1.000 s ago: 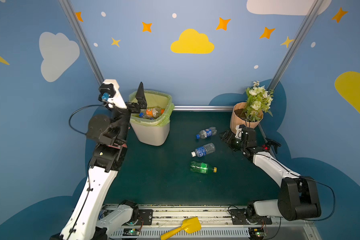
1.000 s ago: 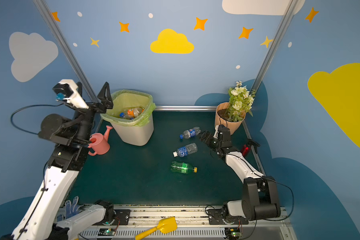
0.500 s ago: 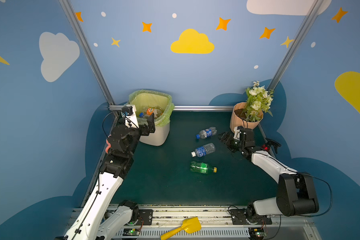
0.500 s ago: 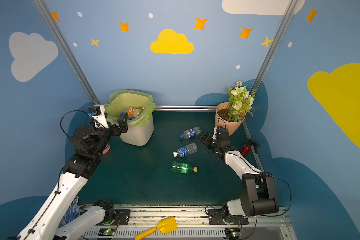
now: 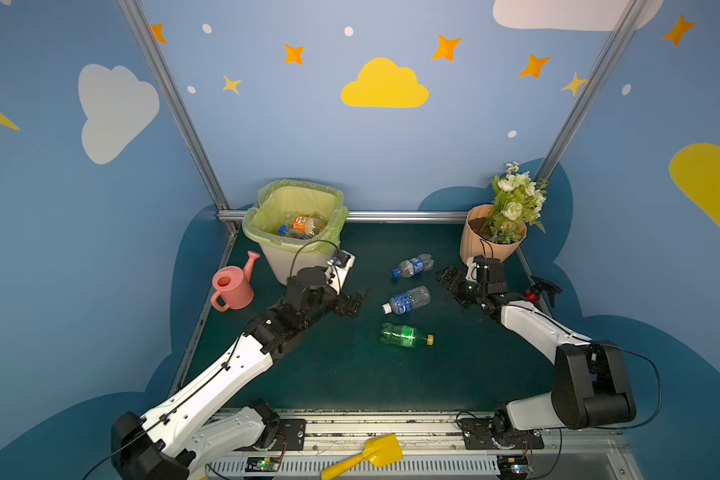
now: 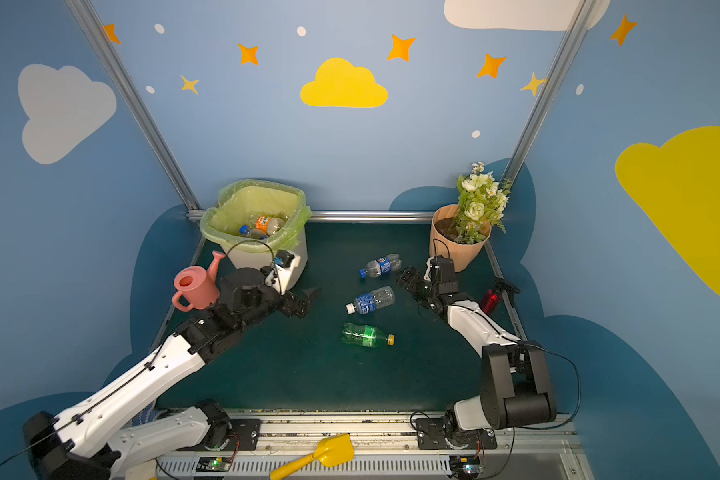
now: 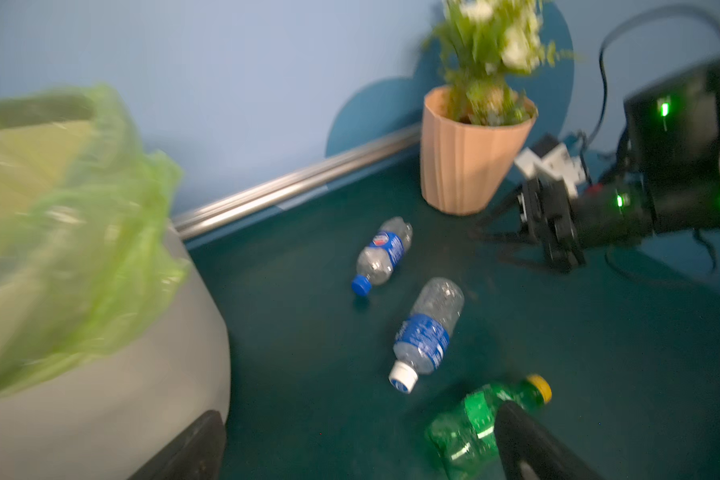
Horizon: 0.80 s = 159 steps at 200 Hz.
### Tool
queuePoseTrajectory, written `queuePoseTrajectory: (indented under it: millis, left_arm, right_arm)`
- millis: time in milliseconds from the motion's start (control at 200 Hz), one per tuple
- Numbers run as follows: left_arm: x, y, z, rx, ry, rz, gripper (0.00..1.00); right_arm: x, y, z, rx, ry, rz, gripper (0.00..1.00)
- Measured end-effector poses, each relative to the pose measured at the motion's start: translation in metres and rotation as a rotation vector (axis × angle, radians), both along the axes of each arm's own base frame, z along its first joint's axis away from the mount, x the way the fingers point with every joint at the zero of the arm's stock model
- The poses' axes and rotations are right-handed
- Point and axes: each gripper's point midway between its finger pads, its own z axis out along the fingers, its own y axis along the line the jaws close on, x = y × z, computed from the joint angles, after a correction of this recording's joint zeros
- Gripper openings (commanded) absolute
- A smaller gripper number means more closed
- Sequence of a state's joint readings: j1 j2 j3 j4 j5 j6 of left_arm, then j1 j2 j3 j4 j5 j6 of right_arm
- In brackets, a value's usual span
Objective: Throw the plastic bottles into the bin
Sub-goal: 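Move the left gripper to the green yellow-capped bottle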
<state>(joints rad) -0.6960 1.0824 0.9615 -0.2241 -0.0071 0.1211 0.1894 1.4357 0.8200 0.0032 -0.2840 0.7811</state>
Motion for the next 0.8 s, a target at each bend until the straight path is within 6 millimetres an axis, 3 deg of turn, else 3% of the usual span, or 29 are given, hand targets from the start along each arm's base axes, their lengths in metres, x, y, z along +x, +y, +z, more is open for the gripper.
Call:
queuePoseTrajectory:
  millis: [325,796]
  left_arm:
    - [-0.03,-0.086,-0.066,0.299,0.095,-0.362,1.0]
    - [-0.038,-0.13,-0.149,0.606,0.171,-0.549,0.96]
  right_arm:
    - [-0.001,-0.02,-0.002,-0.014,0.012,-0.059,0.95]
    - [-0.003,-0.033,-0.004,-0.015,0.016,-0.097,0.95]
